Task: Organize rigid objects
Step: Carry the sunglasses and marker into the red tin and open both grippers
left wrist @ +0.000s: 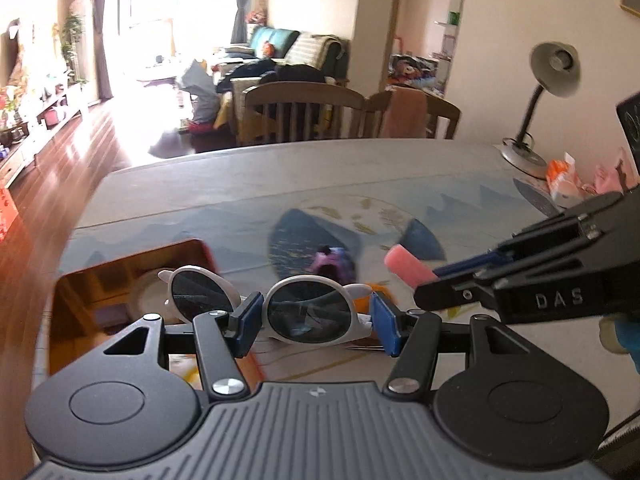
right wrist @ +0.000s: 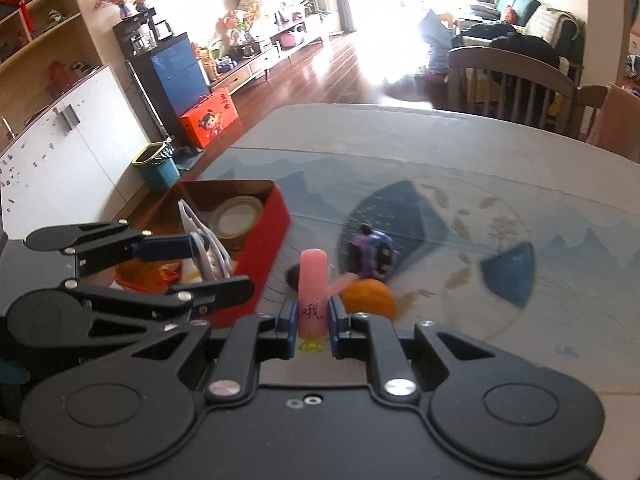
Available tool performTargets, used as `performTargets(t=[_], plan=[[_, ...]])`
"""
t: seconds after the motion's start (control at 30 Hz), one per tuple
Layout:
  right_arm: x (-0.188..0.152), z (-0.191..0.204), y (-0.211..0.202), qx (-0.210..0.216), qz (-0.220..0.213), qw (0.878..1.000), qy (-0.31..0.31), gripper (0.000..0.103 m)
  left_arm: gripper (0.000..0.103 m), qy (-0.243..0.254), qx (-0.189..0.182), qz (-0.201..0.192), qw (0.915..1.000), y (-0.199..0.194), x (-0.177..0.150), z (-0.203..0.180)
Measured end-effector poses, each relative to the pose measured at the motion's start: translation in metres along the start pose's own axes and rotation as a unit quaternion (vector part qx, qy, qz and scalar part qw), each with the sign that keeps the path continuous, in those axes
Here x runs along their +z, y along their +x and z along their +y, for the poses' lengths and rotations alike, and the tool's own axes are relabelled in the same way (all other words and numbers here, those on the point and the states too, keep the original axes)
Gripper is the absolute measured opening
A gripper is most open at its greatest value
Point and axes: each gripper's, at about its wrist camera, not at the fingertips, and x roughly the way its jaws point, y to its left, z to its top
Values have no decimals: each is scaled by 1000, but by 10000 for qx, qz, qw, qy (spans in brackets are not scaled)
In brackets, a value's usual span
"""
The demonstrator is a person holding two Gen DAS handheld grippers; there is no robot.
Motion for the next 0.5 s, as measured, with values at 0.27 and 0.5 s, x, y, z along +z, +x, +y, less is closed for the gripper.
performTargets(t=[0.27, 0.5], plan=[[16, 35, 26, 210, 52, 9998, 48, 15, 58, -315, 209, -32, 9993, -7, 4, 55], [28, 68, 52, 183, 99, 9997, -133, 15, 58, -699, 287, 79, 9971, 7, 12, 102]])
